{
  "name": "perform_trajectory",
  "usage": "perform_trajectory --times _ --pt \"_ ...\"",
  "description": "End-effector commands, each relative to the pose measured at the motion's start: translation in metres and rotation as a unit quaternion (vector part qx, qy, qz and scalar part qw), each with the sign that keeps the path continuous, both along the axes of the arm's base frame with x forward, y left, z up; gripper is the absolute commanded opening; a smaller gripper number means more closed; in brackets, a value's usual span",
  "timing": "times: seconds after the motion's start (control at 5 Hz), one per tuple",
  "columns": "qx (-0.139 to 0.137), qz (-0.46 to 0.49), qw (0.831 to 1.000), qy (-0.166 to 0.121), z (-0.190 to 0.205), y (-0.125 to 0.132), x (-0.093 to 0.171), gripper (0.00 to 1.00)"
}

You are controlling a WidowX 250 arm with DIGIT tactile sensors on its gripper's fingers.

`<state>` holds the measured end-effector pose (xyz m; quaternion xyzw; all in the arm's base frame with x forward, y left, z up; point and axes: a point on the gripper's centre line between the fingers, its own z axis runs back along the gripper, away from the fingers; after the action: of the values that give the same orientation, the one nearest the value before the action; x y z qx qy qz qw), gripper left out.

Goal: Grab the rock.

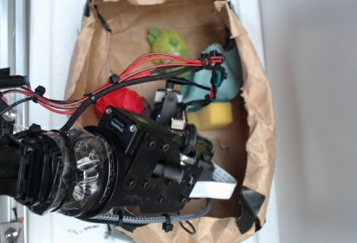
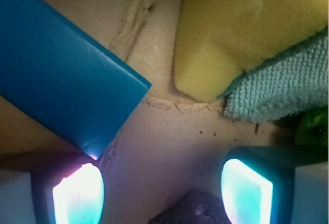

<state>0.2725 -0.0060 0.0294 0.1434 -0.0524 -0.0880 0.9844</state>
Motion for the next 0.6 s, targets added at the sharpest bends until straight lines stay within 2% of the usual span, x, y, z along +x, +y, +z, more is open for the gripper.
perform_trajectory --times 0.0,0.2,0.4 --pt "-0.010 0.001 1.000 0.025 0.016 0.005 -0.002 1.00" --pt "-0.023 0.016 0.998 0.052 0.019 0.015 0.005 1.00" --pt "-0.028 0.019 0.998 0.060 0.022 0.019 0.005 1.00"
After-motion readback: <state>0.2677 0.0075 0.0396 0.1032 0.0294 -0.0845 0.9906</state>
